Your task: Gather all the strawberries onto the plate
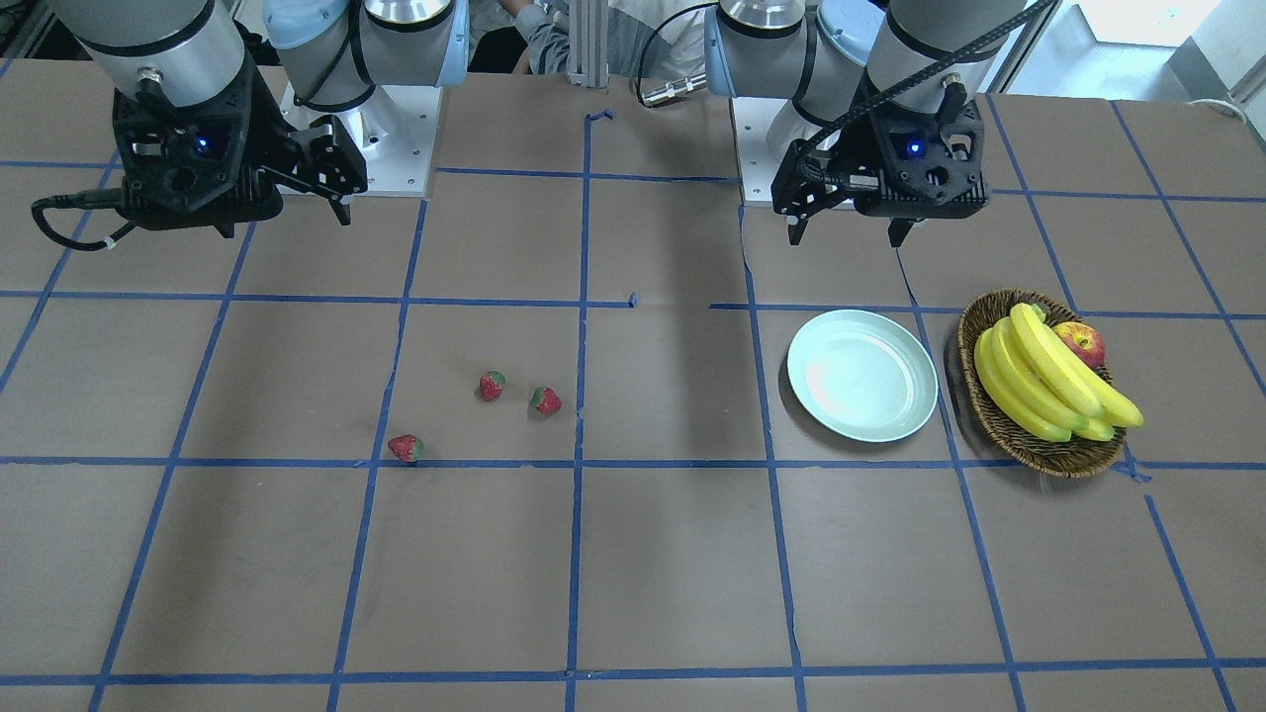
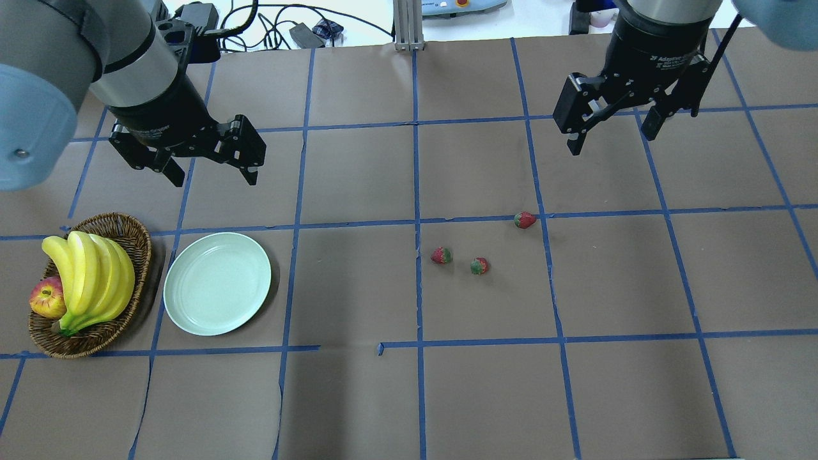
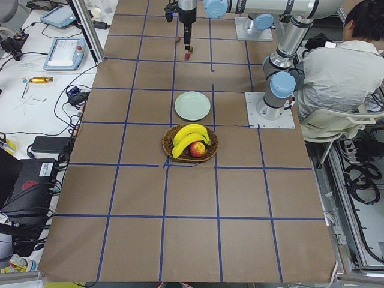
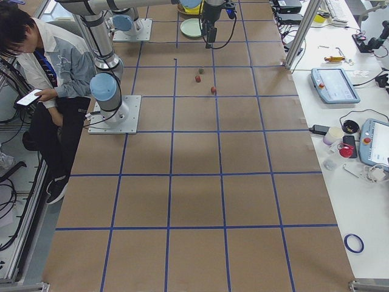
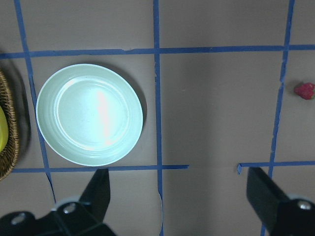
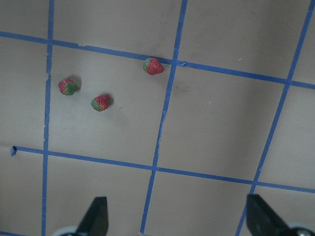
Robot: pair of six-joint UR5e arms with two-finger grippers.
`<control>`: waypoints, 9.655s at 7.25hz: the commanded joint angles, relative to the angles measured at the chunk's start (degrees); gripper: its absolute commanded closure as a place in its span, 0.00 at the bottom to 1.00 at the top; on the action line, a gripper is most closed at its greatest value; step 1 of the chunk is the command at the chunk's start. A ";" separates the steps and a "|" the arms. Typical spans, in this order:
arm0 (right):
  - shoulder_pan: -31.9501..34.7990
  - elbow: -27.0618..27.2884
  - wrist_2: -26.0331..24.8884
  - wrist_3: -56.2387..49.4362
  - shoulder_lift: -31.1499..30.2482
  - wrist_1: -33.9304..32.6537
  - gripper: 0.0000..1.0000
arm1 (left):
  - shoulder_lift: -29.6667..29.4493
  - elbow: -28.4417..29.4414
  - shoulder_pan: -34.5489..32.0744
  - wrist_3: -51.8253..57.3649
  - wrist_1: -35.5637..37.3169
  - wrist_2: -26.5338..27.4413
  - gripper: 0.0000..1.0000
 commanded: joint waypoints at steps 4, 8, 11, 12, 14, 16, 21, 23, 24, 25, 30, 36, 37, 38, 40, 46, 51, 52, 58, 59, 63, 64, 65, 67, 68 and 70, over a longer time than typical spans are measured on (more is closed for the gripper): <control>0.00 -0.22 -0.11 0.10 -0.40 0.07 0.00 | -0.64 -0.83 -0.53 -0.17 -0.59 0.02 0.00; 0.00 -0.22 0.58 0.10 -0.04 -1.16 0.00 | -0.12 -0.73 -0.79 0.26 -0.50 -0.42 0.00; 0.00 -0.05 -0.19 0.19 0.13 -1.17 0.00 | -0.29 -0.74 -0.97 -0.17 -0.42 -0.51 0.00; 0.00 -0.05 -0.46 0.19 0.05 -1.43 0.00 | -0.55 -0.82 -1.05 -0.17 -0.42 -0.51 0.00; 0.09 0.22 0.15 0.19 0.57 -1.25 0.00 | -0.82 -0.74 -1.05 -0.26 0.02 -0.33 0.00; 0.09 0.39 0.85 1.58 1.09 -1.25 0.00 | -0.91 -0.74 -1.14 -0.26 -0.07 -0.07 0.00; 0.44 16.95 1.12 -0.86 7.69 -27.11 0.00 | -1.08 -0.91 -1.58 -0.26 -0.24 -0.15 0.00; 0.53 21.21 1.38 -7.25 9.52 -30.43 0.00 | -1.17 -0.91 -1.67 -0.26 -0.59 0.02 0.00; 0.53 21.31 4.86 -7.89 12.50 -33.39 0.00 | -1.17 -0.91 -1.67 -0.26 -0.59 0.19 0.00; 0.53 21.40 5.07 -10.25 14.35 -34.73 0.00 | -1.17 -0.91 -1.58 -0.26 -0.59 0.20 0.00; 0.62 21.48 4.72 -14.39 19.02 -36.49 0.00 | -1.08 -1.53 -1.67 -0.26 -0.68 0.37 0.00; 0.53 23.51 4.37 -15.89 22.37 -42.56 0.12 | -0.99 -1.97 -1.67 -0.17 -0.77 0.46 0.00; 0.53 23.59 2.19 -16.16 22.37 -42.56 0.51 | -0.99 -1.97 -1.58 -0.17 -0.77 0.46 0.00; 0.62 23.60 1.91 -16.07 22.37 -42.56 0.90 | -0.99 -2.06 -1.67 -0.17 -0.77 0.46 0.00; 0.53 23.68 2.25 -15.20 22.19 -42.47 1.00 | -0.99 -2.06 -1.67 -0.17 -0.86 0.46 0.00; 1.76 22.90 1.03 -12.64 19.39 -42.55 0.39 | -0.91 -2.06 -1.58 -0.26 -1.03 0.46 0.00; 1.76 17.71 1.91 -7.19 23.40 -47.54 0.00 | -0.99 -2.06 -1.67 -0.35 -0.94 0.37 0.00; 1.76 17.36 1.91 -7.19 24.99 -48.88 0.00 | -1.08 -2.06 -1.67 -0.35 -0.94 0.20 0.00; 1.76 18.15 1.03 -7.54 26.24 -48.89 1.00 | -1.17 -2.76 -1.67 -0.44 -0.86 -0.16 0.00; 1.76 17.88 1.03 -7.11 26.15 -48.72 1.00 | -1.17 -2.76 -1.67 -0.44 -0.86 -0.24 0.00; 2.28 14.82 1.55 -2.05 20.73 -43.31 1.00 | -1.00 -2.67 -1.67 -0.26 -0.68 0.37 0.00; 4.81 14.72 1.64 1.21 19.05 -41.18 1.00 | -0.91 -2.50 -1.58 -0.18 -0.59 0.37 0.00; 9.36 14.46 1.64 7.33 19.03 -41.59 1.00 | -0.82 -2.32 -1.58 -0.09 -0.68 0.46 0.00; 16.66 13.31 4.61 17.19 19.46 -41.85 1.00 | -0.73 -2.32 -1.58 -0.17 -0.59 0.37 0.00; 19.22 13.40 4.81 19.07 19.99 -41.94 1.00 | -0.64 -2.41 -1.58 -0.09 -0.59 0.28 0.00; 24.15 12.96 6.82 21.53 22.09 -42.56 1.00 | -0.73 -2.41 -1.58 -0.17 -0.59 -0.24 0.00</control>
